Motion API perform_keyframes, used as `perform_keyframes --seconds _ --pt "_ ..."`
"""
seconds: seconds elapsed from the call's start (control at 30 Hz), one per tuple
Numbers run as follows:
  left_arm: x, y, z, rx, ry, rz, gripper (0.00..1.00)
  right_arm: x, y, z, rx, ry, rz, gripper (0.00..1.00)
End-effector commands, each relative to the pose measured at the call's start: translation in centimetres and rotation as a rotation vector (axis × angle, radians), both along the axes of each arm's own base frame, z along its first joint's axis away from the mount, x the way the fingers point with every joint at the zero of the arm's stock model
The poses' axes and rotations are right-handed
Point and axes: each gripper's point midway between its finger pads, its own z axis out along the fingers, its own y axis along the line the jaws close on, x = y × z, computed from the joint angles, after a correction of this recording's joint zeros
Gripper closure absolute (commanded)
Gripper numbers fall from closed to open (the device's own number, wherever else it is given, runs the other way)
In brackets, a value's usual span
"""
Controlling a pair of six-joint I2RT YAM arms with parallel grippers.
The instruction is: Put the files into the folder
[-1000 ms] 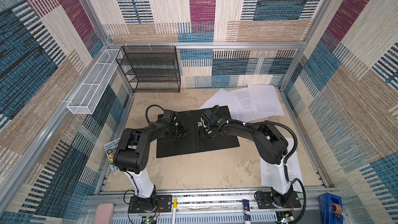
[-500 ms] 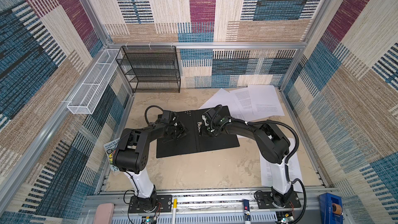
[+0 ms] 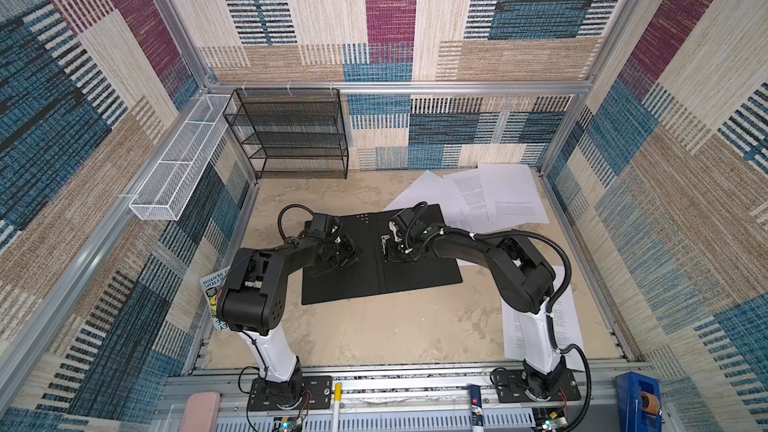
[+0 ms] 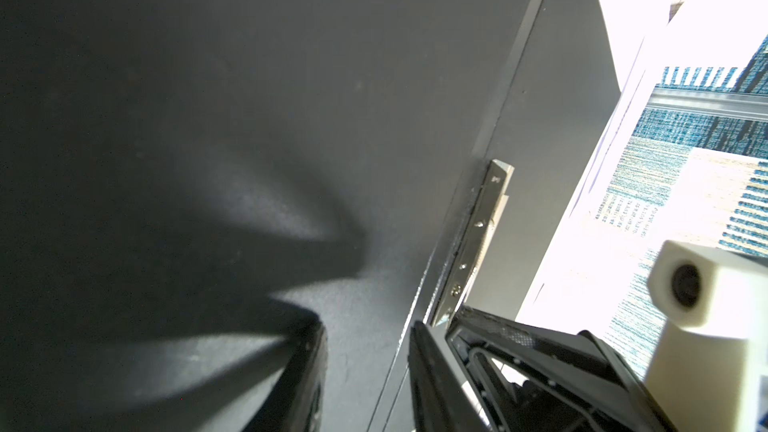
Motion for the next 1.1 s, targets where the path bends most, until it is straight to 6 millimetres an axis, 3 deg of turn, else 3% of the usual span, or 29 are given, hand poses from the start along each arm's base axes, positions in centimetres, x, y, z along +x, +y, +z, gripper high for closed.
perform_keyframes --seconds 0.0,0.47,0.83,1.07 --pt "-3.0 2.7 -3.2 0.147 0.156 0.051 0.63 0.2 0.2 0.0 0.006 0.000 -0.004 0.84" --pt "-3.1 3.6 -4.0 0.162 0.187 0.070 0.64 -0.5 -1.0 -1.3 -0.017 0.015 -0.035 1.00" --pt "-3.4 5.3 -5.0 0.187 0.240 0.107 0.65 -1.0 -4.1 -3.3 -0.053 0.046 -0.138 1.00" --pt "-3.8 6.2 -5.7 0.217 0.271 0.120 0.65 -0.7 -5.1 -3.2 -0.053 0.027 -0.188 1.00"
